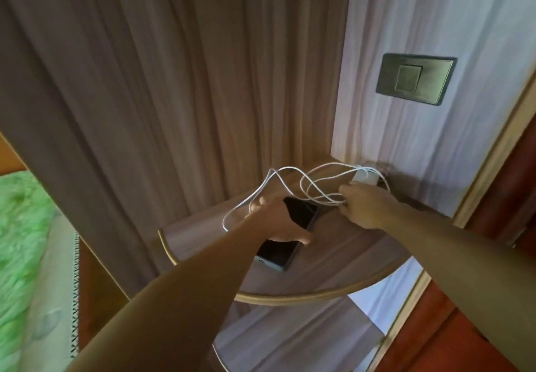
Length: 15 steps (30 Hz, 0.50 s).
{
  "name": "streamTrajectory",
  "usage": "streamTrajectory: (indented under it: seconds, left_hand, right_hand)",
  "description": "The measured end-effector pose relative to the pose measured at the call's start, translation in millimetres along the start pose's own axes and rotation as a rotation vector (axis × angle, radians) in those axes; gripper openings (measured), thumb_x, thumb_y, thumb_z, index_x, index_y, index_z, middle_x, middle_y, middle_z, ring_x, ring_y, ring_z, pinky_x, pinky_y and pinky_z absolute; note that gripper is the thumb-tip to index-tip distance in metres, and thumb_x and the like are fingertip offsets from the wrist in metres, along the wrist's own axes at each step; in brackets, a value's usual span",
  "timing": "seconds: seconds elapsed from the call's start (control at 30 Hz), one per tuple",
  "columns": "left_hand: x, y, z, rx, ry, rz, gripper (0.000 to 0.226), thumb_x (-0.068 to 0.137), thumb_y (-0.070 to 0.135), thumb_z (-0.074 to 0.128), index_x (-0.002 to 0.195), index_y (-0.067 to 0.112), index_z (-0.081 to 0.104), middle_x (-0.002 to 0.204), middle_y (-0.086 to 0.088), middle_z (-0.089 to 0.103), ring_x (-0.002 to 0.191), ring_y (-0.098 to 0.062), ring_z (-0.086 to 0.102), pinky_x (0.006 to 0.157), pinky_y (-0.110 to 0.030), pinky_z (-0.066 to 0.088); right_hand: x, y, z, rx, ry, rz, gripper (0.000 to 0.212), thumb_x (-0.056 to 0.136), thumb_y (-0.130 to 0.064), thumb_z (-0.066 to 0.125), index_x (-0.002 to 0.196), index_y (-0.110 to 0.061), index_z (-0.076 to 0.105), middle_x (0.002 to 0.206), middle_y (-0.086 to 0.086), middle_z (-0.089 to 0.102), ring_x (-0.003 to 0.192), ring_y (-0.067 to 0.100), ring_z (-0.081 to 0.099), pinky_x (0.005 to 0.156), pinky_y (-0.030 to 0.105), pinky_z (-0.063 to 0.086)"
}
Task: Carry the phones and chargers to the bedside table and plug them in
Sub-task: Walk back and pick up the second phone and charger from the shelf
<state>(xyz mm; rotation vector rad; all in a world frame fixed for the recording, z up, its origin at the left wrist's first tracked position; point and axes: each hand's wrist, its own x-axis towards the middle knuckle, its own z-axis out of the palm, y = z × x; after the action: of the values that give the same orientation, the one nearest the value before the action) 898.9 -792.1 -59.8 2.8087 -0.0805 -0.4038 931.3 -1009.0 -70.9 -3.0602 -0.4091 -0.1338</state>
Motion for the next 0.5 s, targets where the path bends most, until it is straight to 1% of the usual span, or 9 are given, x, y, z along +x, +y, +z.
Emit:
streamTrajectory:
  seconds: [0.1,0.17,0.23,0.3,0.33,0.4,0.43,0.47,0.5]
  left_hand:
    - [-5.7,1.6,0.4,-0.019,0.007,-0.034,0.101,0.052,0.066,0.073,0.138,0.024,0.039,0.135,-0.011,0.041,0.123,-0.031,0.041,0.094,-0.043,0.047]
    - [-10.5,0.7,0.2,-0.060,0.006,-0.039,0.091,0.051,0.066,0.072,0.129,0.029,0.043,0.129,-0.006,0.046,0.115,-0.027,0.046,0.082,-0.035,0.047]
    - [-18.7,-1.6,-3.0,-0.093,0.032,-0.015,0.067,0.052,0.066,0.071,0.105,0.038,0.041,0.118,0.001,0.048,0.097,-0.020,0.048,0.061,-0.024,0.037]
    - [-26.3,-5.2,-5.9,-0.121,0.070,0.007,0.055,0.051,0.068,0.069,0.093,0.051,0.038,0.114,0.003,0.050,0.088,-0.017,0.048,0.056,-0.023,0.034]
    - [-29.8,-7.1,-6.8,-0.142,0.087,0.015,0.056,0.049,0.069,0.067,0.097,0.054,0.041,0.114,0.003,0.049,0.088,-0.017,0.048,0.061,-0.025,0.038]
    - [-39.6,-9.9,-7.4,-0.239,0.114,0.012,0.069,0.048,0.067,0.067,0.110,0.063,0.037,0.113,0.004,0.054,0.092,-0.019,0.053,0.073,-0.030,0.046]
    - [-45.5,-12.3,-7.4,-0.306,0.119,0.001,0.071,0.049,0.064,0.069,0.114,0.062,0.040,0.111,0.002,0.058,0.094,-0.020,0.056,0.078,-0.033,0.050]
    - [-51.6,-15.8,-8.1,-0.379,0.117,-0.012,0.076,0.050,0.060,0.070,0.121,0.052,0.044,0.109,-0.002,0.060,0.095,-0.022,0.058,0.080,-0.034,0.052]
    - [-59.0,-20.0,-8.9,-0.466,0.110,-0.036,0.079,0.050,0.058,0.071,0.123,0.039,0.049,0.107,-0.005,0.061,0.094,-0.021,0.060,0.077,-0.031,0.053]
  right_hand:
    - [2.5,-2.1,4.5,0.007,-0.011,-0.016,0.021,0.093,-0.026,0.048,0.104,-0.008,0.052,0.108,0.017,0.064,0.100,0.037,0.060,0.078,0.041,0.047]
    - [2.9,-1.8,2.9,0.048,-0.001,-0.020,0.015,0.094,-0.026,0.045,0.097,-0.013,0.050,0.103,0.015,0.064,0.094,0.036,0.061,0.071,0.040,0.046]
    - [2.4,-3.2,-1.9,0.085,0.080,-0.037,0.010,0.094,-0.026,0.043,0.089,-0.017,0.044,0.096,0.013,0.064,0.086,0.035,0.061,0.066,0.038,0.043]
    - [1.8,-7.9,-8.0,0.119,0.169,-0.055,0.015,0.096,-0.030,0.040,0.086,-0.019,0.040,0.090,0.011,0.063,0.082,0.035,0.061,0.066,0.039,0.045]
    - [1.2,-12.0,-11.1,0.161,0.204,-0.060,0.018,0.097,-0.032,0.038,0.085,-0.019,0.039,0.087,0.010,0.061,0.081,0.035,0.061,0.066,0.041,0.046]
    - [0.7,-22.9,-18.0,0.245,0.273,-0.060,0.021,0.099,-0.033,0.035,0.083,-0.018,0.038,0.081,0.008,0.059,0.077,0.036,0.060,0.065,0.042,0.045]
    - [0.7,-29.3,-21.9,0.260,0.312,-0.060,0.022,0.099,-0.033,0.035,0.083,-0.018,0.037,0.079,0.009,0.059,0.074,0.036,0.059,0.063,0.042,0.044]
    - [0.2,-36.5,-26.8,0.263,0.342,-0.060,0.021,0.099,-0.032,0.036,0.083,-0.019,0.037,0.077,0.009,0.059,0.070,0.036,0.058,0.061,0.042,0.043]
    - [-1.0,-44.1,-32.5,0.277,0.366,-0.063,0.020,0.099,-0.031,0.037,0.083,-0.019,0.037,0.073,0.009,0.057,0.064,0.034,0.056,0.058,0.041,0.042]
